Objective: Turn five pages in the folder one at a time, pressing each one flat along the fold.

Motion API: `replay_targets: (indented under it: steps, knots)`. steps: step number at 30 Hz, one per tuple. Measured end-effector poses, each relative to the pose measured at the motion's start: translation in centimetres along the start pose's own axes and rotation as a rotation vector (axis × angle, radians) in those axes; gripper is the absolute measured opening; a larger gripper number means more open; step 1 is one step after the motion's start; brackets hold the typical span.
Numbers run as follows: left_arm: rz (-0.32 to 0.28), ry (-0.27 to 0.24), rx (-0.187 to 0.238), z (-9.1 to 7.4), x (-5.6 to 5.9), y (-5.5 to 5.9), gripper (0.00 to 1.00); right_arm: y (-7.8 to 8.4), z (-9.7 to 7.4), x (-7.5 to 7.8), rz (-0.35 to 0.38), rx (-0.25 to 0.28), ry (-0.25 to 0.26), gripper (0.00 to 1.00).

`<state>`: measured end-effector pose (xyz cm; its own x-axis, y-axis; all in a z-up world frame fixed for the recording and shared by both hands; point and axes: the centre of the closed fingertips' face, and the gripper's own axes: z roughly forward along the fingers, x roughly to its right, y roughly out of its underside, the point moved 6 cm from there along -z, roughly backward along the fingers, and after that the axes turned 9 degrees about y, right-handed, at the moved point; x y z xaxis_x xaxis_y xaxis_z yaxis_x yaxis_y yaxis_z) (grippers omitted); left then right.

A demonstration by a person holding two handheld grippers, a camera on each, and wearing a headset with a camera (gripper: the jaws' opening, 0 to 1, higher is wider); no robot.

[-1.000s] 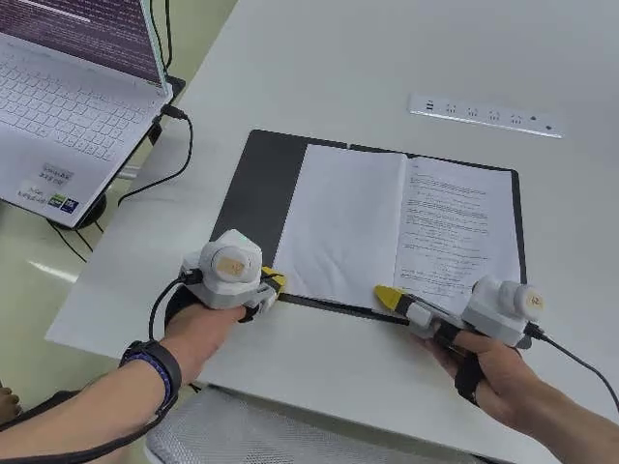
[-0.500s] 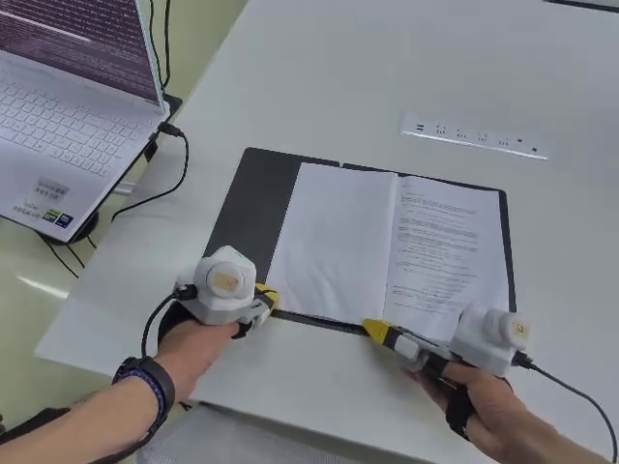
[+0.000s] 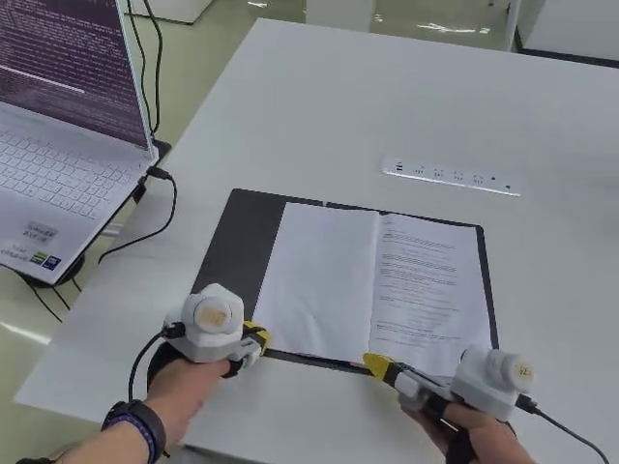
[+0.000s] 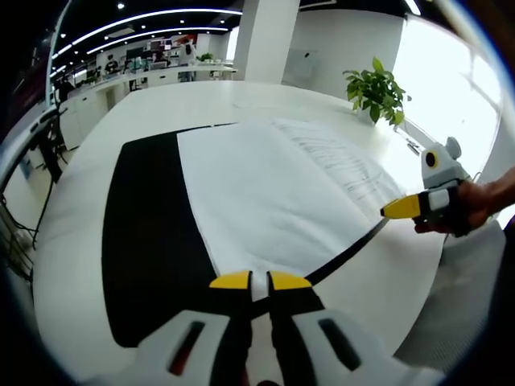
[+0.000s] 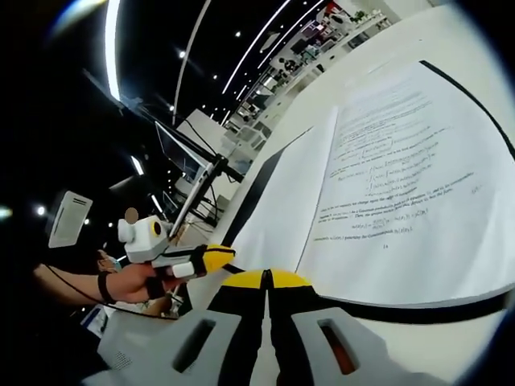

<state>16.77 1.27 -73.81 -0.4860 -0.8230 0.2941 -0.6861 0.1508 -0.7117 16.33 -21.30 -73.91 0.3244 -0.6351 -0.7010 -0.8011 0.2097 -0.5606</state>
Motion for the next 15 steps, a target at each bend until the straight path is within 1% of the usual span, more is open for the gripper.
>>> replay_targets:
  steps: [2,6,10,11,13,15]
  knots:
    - [0.002,-0.001,0.009,-0.4,0.3,-0.2,0.06,-0.2,-0.5,0.2,-0.009,0.013,0.016,0.00]
    - [0.011,-0.002,0.024,-1.2,0.8,-0.6,0.10,-0.8,-1.3,0.6,-0.018,0.035,0.037,0.07]
    - [0.028,0.000,0.036,-2.0,1.3,-0.9,0.14,-1.5,-2.2,0.6,-0.040,0.060,0.050,0.09]
    - [0.033,0.000,0.036,-2.1,1.4,-1.0,0.15,-1.6,-2.3,0.7,-0.043,0.063,0.051,0.11]
    - [0.041,0.002,0.043,-2.7,1.7,-1.3,0.17,-1.9,-2.8,0.7,-0.069,0.068,0.060,0.15]
    - [0.049,0.002,0.049,-2.9,1.9,-1.6,0.18,-2.1,-3.2,0.8,-0.092,0.072,0.066,0.17]
